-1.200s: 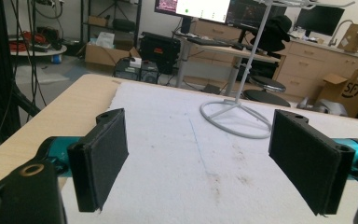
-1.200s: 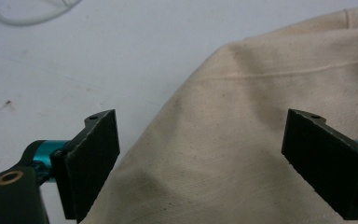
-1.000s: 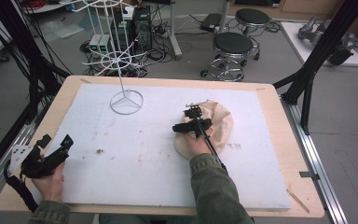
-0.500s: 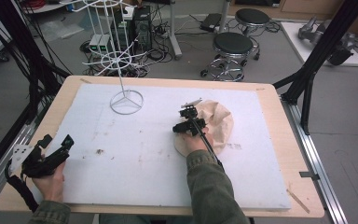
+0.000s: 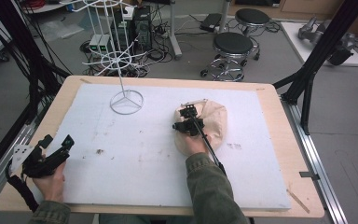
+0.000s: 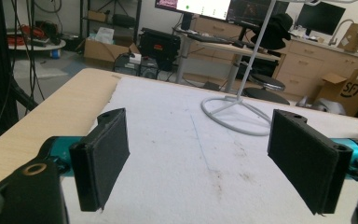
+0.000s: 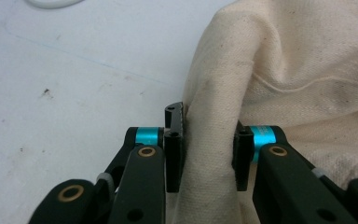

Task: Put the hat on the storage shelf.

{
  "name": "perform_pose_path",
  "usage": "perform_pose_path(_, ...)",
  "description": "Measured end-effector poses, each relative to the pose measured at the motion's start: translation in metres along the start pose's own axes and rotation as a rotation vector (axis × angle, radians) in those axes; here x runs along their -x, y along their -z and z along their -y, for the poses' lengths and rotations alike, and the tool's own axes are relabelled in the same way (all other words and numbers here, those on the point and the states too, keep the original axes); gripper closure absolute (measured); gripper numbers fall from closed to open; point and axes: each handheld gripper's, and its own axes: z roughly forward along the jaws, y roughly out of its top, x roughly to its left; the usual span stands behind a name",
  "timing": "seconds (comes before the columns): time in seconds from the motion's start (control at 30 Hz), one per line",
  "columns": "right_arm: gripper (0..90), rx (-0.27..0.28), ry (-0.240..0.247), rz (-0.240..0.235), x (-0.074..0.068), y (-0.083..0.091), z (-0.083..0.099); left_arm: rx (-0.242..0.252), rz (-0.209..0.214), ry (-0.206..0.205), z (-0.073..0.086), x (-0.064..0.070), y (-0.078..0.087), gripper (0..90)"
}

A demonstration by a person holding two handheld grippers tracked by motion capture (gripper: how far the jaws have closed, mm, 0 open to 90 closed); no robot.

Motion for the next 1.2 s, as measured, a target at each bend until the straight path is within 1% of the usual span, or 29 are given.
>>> perform_pose_path(0.13,75.2,0.026,0.01,-0.016,0.0,0.004,0.003,0.0,0.003,0.001,0.0,0.0,0.0,20.6)
perform_pose_path(0.27,76.4,0.041,0.032,-0.026,0.0,0.01,0.006,0.0,0.005,0.002,0.0,0.0,0.0,20.6)
perform_pose_path(0.33,76.9,0.063,0.075,-0.035,0.0,0.016,0.009,-0.001,0.006,0.004,0.0,0.001,0.0,20.6)
perform_pose_path(0.4,77.3,0.086,0.096,-0.041,0.002,0.022,0.011,0.0,0.007,0.004,0.0,0.001,0.0,20.6)
perform_pose_path(0.47,77.4,0.105,0.104,-0.067,0.005,0.027,0.012,-0.003,0.007,0.002,0.001,0.002,0.0,20.6)
perform_pose_path(0.5,77.4,0.12,0.115,-0.077,0.006,0.031,0.012,-0.003,0.007,0.002,0.001,0.002,0.0,20.6)
perform_pose_path(0.53,77.2,0.144,0.14,-0.092,0.007,0.037,0.012,-0.002,0.006,0.001,0.001,0.002,0.0,20.6)
perform_pose_path(0.57,77.2,0.144,0.14,-0.092,0.007,0.037,0.012,-0.003,0.005,0.0,0.001,0.002,0.0,20.6)
perform_pose_path(0.6,76.9,0.173,0.168,-0.119,0.008,0.043,0.012,-0.003,0.005,0.001,0.001,0.002,0.0,20.6)
perform_pose_path(0.63,76.9,0.173,0.168,-0.119,0.008,0.043,0.012,-0.003,0.006,0.001,0.001,0.002,0.0,20.6)
perform_pose_path(0.67,76.7,0.183,0.179,-0.129,0.008,0.045,0.012,-0.003,0.006,0.002,0.001,0.002,0.0,20.6)
perform_pose_path(0.7,76.8,0.21,0.207,-0.147,0.006,0.05,0.012,-0.003,0.006,0.004,0.001,0.002,0.0,20.6)
perform_pose_path(0.73,76.8,0.21,0.207,-0.147,0.006,0.05,0.012,-0.004,0.008,0.007,0.001,0.002,0.0,20.6)
perform_pose_path(0.83,76.8,0.229,0.239,-0.167,0.003,0.055,0.012,-0.004,0.017,0.035,0.001,0.002,0.001,20.6)
perform_pose_path(0.9,76.6,0.239,0.272,-0.18,0.001,0.057,0.012,0.0,0.016,0.037,0.001,0.001,0.001,20.5)
perform_pose_path(0.97,76.5,0.265,0.315,-0.204,-0.001,0.06,0.013,0.003,0.015,0.043,0.001,0.001,0.002,20.6)
perform_pose_path(1.0,76.4,0.28,0.328,-0.216,-0.001,0.062,0.013,0.005,0.014,0.048,0.0,0.0,0.003,20.6)
perform_pose_path(1.03,76.5,0.292,0.336,-0.23,-0.001,0.065,0.013,0.005,0.013,0.051,0.0,0.0,0.003,20.6)
perform_pose_path(1.07,76.4,0.318,0.341,-0.253,-0.001,0.07,0.012,0.008,0.012,0.058,0.0,-0.001,0.003,20.6)
perform_pose_path(1.1,76.4,0.318,0.341,-0.253,-0.001,0.07,0.012,0.01,0.011,0.065,0.0,-0.001,0.004,20.6)
perform_pose_path(1.13,76.5,0.327,0.343,-0.264,-0.001,0.072,0.012,0.012,0.01,0.074,0.0,-0.002,0.005,20.6)
perform_pose_path(1.17,76.4,0.347,0.348,-0.289,0.0,0.077,0.012,0.015,0.008,0.08,0.0,-0.002,0.005,20.6)
perform_pose_path(1.2,76.4,0.348,0.348,-0.294,0.0,0.078,0.012,0.015,0.008,0.081,0.0,-0.003,0.005,20.6)
